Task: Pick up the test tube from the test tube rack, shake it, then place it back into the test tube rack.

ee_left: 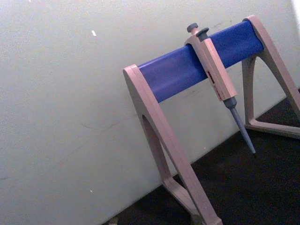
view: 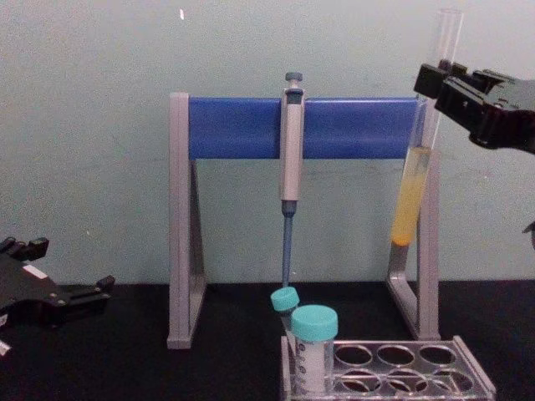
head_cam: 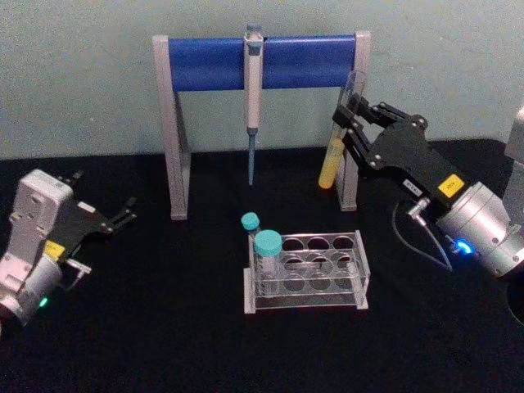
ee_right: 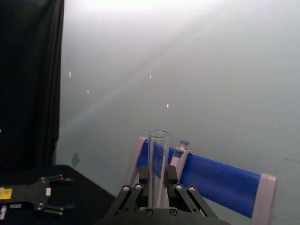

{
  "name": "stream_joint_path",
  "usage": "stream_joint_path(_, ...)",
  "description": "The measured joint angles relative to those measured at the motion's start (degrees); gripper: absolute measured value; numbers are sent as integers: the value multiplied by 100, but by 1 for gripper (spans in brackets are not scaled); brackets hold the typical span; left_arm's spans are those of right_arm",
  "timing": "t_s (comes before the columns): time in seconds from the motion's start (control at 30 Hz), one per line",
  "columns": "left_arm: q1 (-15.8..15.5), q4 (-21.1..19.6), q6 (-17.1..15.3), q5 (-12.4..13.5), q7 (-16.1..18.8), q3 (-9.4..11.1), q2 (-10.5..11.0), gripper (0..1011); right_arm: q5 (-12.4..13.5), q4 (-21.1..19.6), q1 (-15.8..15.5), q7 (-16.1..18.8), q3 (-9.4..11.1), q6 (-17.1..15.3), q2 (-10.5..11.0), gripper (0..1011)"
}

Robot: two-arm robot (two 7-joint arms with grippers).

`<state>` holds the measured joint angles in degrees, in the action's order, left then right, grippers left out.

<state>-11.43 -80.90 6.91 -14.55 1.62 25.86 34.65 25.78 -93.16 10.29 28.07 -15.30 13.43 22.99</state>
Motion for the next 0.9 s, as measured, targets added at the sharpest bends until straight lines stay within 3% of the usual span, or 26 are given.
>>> stream_joint_path(0.43, 0, 0, 0, 0, 0, 0, 0, 1001, 450, -35, 51, 482, -99, -163, 219, 228)
stream_joint_path(0.67, 0, 0, 0, 1, 0, 0, 0, 1001, 838, -111, 64, 1036, -209, -408, 660, 228)
stream_joint_path(0.9, 0, 0, 0, 0, 0, 0, 0, 1001, 889, -142, 52, 1229, -224, -612, 1184, 228)
